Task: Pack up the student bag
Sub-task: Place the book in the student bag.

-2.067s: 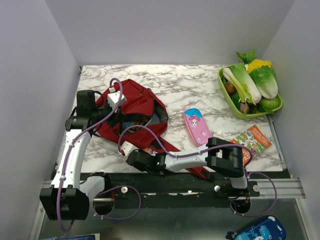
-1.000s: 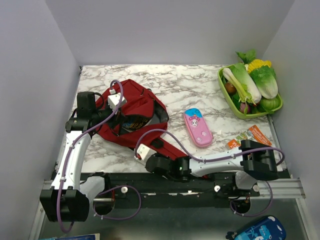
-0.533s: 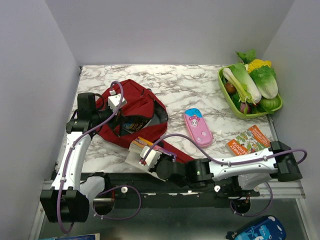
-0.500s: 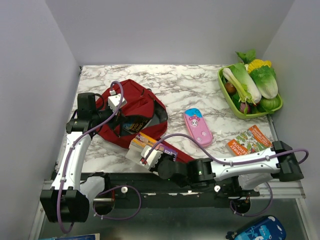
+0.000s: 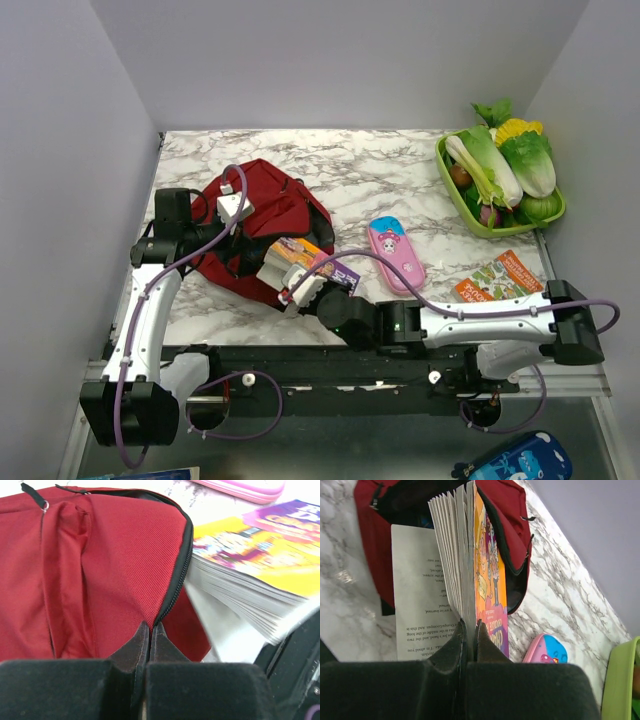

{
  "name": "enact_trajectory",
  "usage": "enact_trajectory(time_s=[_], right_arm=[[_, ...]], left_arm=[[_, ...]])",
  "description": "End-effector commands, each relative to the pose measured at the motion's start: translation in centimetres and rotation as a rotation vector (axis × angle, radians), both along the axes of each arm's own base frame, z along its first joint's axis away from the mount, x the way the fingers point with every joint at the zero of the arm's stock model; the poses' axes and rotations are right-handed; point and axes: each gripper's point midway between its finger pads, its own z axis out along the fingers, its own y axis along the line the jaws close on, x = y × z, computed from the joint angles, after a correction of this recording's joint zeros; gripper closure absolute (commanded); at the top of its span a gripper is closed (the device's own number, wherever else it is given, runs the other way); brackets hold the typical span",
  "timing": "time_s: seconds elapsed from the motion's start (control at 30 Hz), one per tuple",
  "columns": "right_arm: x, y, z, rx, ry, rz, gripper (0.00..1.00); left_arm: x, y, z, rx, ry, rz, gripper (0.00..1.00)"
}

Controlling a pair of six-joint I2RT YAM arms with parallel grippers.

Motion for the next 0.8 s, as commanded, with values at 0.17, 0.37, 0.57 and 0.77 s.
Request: enact_trajectory(time_s=[0.17,0.37,0.57,0.77], right_arm=[[3.6,3.1,-2.1,0.02,0.009,0.042,0.99],[3.2,5.5,-6.6,-0.012,0.083,0.083,0.99],[2.8,7.2,-10.3,-0.074,0.127,0.128,0.99],[3.8,8.3,-12.3,-0.1,0.152,0.156,0.99]], left_arm=[[-3.8,-2.0,1.8,-0.043,0.001,-0.165,1.0],[-3.6,-1.9,1.8,-0.044,0.003,-0.147,1.0],[-3.5,-2.0,2.2,-0.048,-0.001,-0.145,1.0],[-3.4,-2.2,2.7,-0.066,-0.011,-0.146,1.0]])
